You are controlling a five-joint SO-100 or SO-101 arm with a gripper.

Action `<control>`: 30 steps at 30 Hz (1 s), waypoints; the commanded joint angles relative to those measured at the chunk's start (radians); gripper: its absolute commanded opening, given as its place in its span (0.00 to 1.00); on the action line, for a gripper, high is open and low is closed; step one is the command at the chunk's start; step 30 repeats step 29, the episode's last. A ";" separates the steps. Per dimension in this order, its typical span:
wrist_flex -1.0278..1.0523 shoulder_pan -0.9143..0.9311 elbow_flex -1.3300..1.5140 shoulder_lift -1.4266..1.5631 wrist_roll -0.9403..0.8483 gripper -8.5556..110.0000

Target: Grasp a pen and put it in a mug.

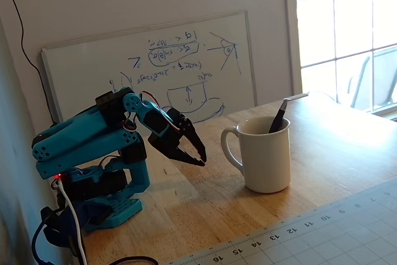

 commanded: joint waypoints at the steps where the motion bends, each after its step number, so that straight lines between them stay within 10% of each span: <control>1: 0.086 -0.005 -0.015 0.025 0.052 0.07; 30: 0.060 0.002 0.031 0.026 0.052 0.07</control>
